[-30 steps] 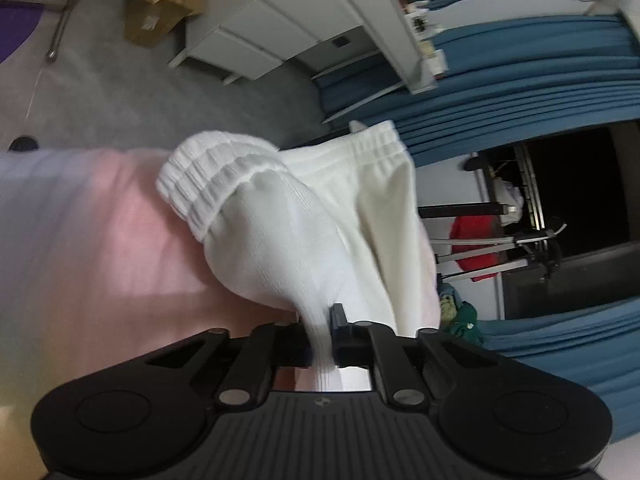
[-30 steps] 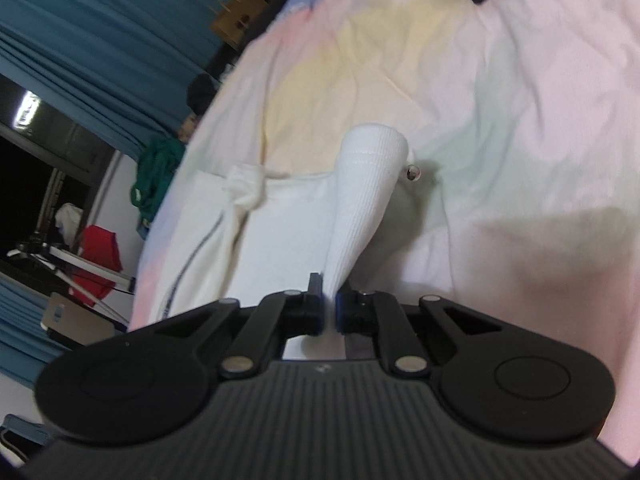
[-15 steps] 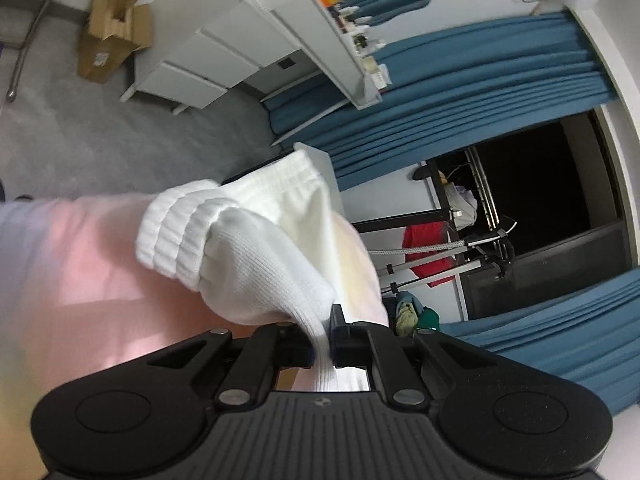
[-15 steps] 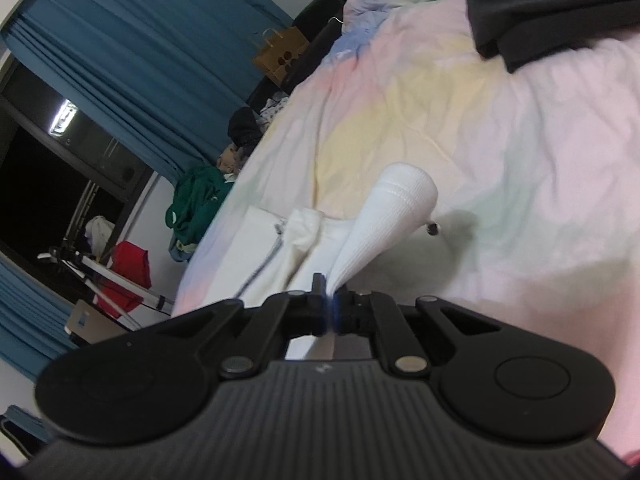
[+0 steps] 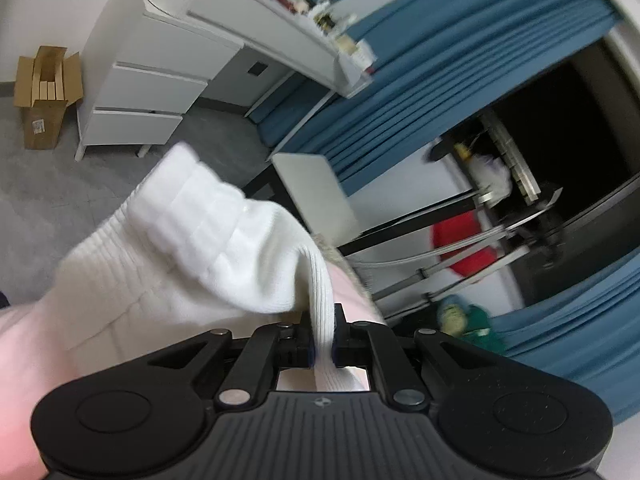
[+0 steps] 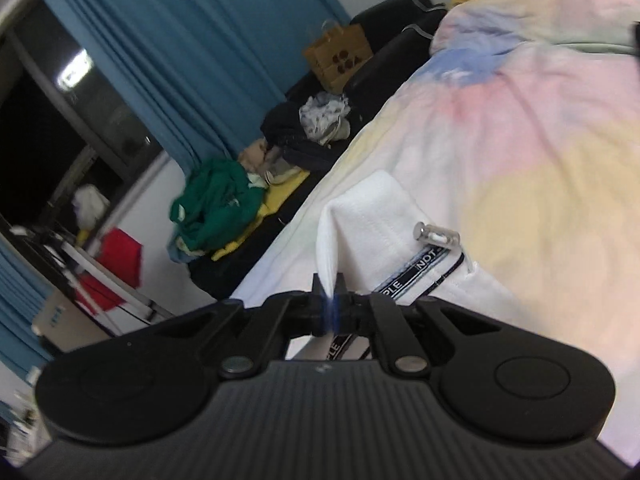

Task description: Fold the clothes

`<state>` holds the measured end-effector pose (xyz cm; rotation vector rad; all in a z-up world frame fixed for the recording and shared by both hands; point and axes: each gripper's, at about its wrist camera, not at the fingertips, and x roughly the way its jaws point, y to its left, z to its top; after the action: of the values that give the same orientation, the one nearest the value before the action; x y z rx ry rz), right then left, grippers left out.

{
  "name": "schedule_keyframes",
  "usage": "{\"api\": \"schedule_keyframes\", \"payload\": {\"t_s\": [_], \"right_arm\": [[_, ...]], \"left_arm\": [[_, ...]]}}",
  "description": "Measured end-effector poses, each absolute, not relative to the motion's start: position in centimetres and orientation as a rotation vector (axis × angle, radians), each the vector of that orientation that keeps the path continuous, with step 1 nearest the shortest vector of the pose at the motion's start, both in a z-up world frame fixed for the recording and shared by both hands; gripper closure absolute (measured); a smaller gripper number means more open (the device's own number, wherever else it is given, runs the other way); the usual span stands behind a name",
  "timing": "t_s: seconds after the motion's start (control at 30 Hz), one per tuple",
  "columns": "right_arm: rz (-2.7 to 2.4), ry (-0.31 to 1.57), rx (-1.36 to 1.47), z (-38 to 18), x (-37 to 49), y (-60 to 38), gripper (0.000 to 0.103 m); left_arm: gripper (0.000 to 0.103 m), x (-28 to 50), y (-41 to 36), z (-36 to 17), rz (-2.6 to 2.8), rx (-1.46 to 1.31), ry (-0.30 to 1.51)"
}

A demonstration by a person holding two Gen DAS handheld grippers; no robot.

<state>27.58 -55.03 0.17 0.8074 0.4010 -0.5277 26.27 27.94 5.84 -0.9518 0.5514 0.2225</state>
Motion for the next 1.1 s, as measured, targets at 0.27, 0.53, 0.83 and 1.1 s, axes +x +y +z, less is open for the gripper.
{"api": "schedule_keyframes", "payload": {"t_s": [0.27,0.53,0.83,1.1], "right_arm": [[-0.555,0.564,0.764,-8.5,38.0,-55.7,0.097],[-0.397,0.538,0.884,-10.8,35.8,-57.2,0.057],[-0.248,0.385,0.955,-6.6,23.7,-54.2,0.034],[-0.208,0.479,1.207,-12.2,15.8,-51.0,0.034]], "left_arm": [[0.095,39.1,26.3,-0.5,0.29,-0.865,0.709],[0.071,39.4,26.5,-2.4,0.22,-0.844,0.704],[0.027,29.0,25.7,-0.8,0.065,-0.892,0.614],[0.022,20.0,26.1,-5.7,0.065,-1.151,0.628]]}}
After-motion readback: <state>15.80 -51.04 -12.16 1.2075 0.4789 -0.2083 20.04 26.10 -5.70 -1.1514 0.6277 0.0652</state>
